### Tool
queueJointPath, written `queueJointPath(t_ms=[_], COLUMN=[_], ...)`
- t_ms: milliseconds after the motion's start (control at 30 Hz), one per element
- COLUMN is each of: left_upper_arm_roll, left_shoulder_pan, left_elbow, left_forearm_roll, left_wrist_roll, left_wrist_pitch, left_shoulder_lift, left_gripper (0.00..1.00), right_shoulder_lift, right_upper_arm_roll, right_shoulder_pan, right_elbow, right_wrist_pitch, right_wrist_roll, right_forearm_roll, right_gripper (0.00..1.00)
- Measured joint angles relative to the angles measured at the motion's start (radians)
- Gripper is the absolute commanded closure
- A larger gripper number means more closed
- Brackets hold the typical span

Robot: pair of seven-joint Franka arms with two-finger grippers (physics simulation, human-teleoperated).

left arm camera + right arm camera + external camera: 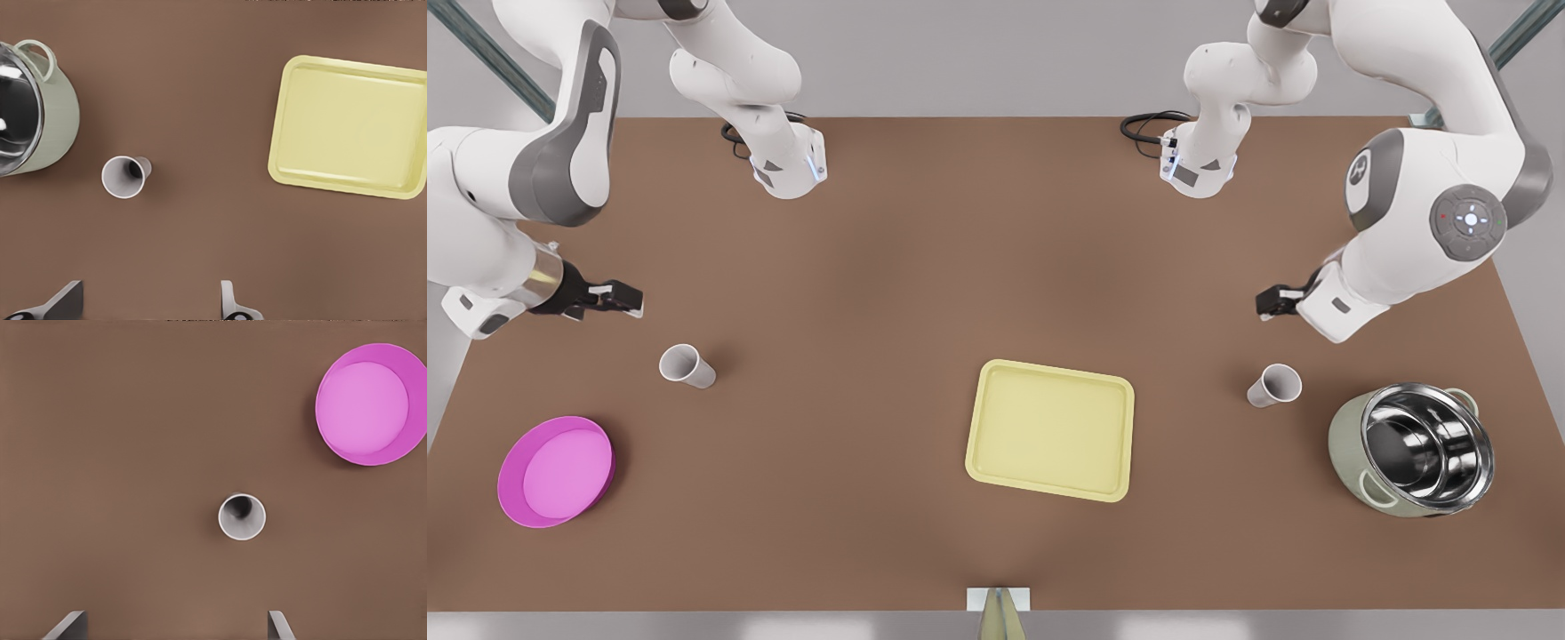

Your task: Use both arms to respectively pick up the white IKEA cups from the middle-left and middle-right positions, then place the white IKEA cups onto the middle-middle tray, ensuring that the cups remain upright and do not tip over

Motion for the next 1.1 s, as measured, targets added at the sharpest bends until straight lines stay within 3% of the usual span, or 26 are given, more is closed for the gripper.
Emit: queueJointPath(t_ms=[67,133,300,433,700,767,800,900,1100], left_upper_arm_roll=[0.005,0.059,0.109,0.124,0.147,0.148,0.148,0.147,0.147], left_shoulder_pan=[-0.003,0.001,0.145,0.169,0.169,0.166,0.165,0.163,0.154], left_elbow=[-0.003,-0.003,-0.07,-0.241,-0.422,-0.426,-0.426,-0.428,-0.413], left_forearm_roll=[-0.003,-0.024,-0.064,-0.079,-0.086,-0.087,-0.091,-0.137,-0.189], left_wrist_roll=[-0.003,0.005,0.066,0.118,0.193,0.205,0.21,0.225,0.249], left_wrist_pitch=[0.011,0.046,0.237,0.394,0.577,0.595,0.602,0.616,0.632], left_shoulder_lift=[0.008,0.099,0.308,0.315,0.315,0.315,0.315,0.315,0.35], left_gripper=[0.0,0.0,0.0,0.0,0.0,0.44,0.56,0.57,0.6], right_shoulder_lift=[0.002,0.025,0.217,0.306,0.278,0.272,0.265,0.221,0.265], right_upper_arm_roll=[-0.001,-0.001,-0.008,-0.011,-0.005,-0.004,-0.003,-0.003,-0.003], right_shoulder_pan=[-0.002,-0.018,-0.175,-0.186,-0.18,-0.181,-0.182,-0.187,-0.186], right_elbow=[-0.003,-0.022,-0.033,-0.057,-0.237,-0.279,-0.307,-0.436,-0.45], right_wrist_pitch=[0.005,0.005,0.024,0.089,0.267,0.323,0.353,0.467,0.592], right_wrist_roll=[-0.01,-0.024,-0.071,-0.091,-0.09,-0.083,-0.081,-0.073,-0.06], right_forearm_roll=[-0.002,-0.011,-0.053,-0.081,-0.091,-0.088,-0.085,-0.074,-0.052], right_gripper=[0.0,0.0,0.0,0.0,0.0,0.0,0.0,0.0,0.0])
